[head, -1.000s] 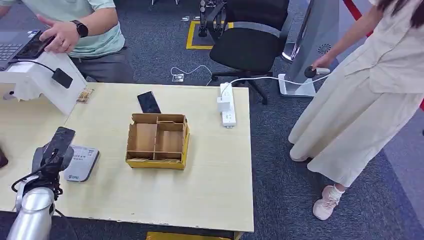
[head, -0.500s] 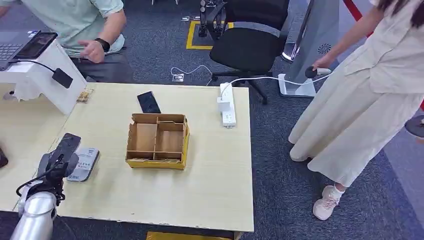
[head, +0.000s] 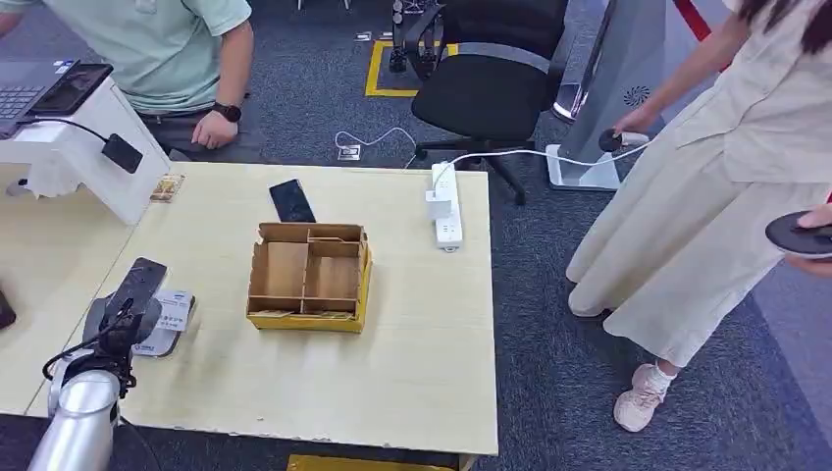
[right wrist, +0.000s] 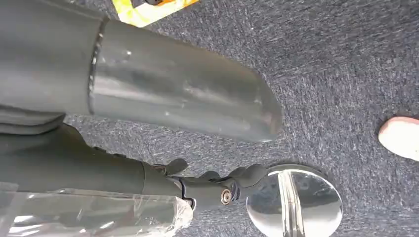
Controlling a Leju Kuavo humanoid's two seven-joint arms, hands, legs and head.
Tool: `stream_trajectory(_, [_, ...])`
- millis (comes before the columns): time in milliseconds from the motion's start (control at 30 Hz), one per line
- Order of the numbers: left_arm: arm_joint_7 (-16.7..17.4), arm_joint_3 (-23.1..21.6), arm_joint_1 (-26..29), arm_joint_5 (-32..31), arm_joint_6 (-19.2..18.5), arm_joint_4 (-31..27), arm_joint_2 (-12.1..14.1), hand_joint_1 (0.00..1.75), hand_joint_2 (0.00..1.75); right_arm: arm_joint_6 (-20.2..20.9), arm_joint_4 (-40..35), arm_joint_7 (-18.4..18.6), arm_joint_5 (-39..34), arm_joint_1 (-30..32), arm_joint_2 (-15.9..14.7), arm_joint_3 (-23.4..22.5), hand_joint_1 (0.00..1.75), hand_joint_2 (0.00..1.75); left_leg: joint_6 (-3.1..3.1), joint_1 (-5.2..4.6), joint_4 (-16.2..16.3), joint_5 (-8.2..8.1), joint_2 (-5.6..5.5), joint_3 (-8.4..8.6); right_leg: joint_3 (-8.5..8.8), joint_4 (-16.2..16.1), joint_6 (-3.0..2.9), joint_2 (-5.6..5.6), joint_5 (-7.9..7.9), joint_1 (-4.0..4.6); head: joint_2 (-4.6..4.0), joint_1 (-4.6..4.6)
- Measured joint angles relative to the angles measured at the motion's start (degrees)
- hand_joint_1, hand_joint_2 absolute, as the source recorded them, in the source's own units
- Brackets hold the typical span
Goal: Pass the card to the sensor for recognition and then transmit it.
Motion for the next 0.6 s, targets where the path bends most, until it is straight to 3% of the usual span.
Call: stream_trajectory(600, [-1.5, -1.0, -2.6, -1.5, 3.6, 2.9, -1.1, 1.75, 1.75, 0.0, 0.3, -0.8, -2.1, 0.0, -0.1, 0.0, 0.00, 0.00, 0.00, 0.00, 0.0, 0.00, 0.01, 0.00, 0.00, 0.0, 0.00, 0.02, 0.00, 0.00, 0.00, 0.00])
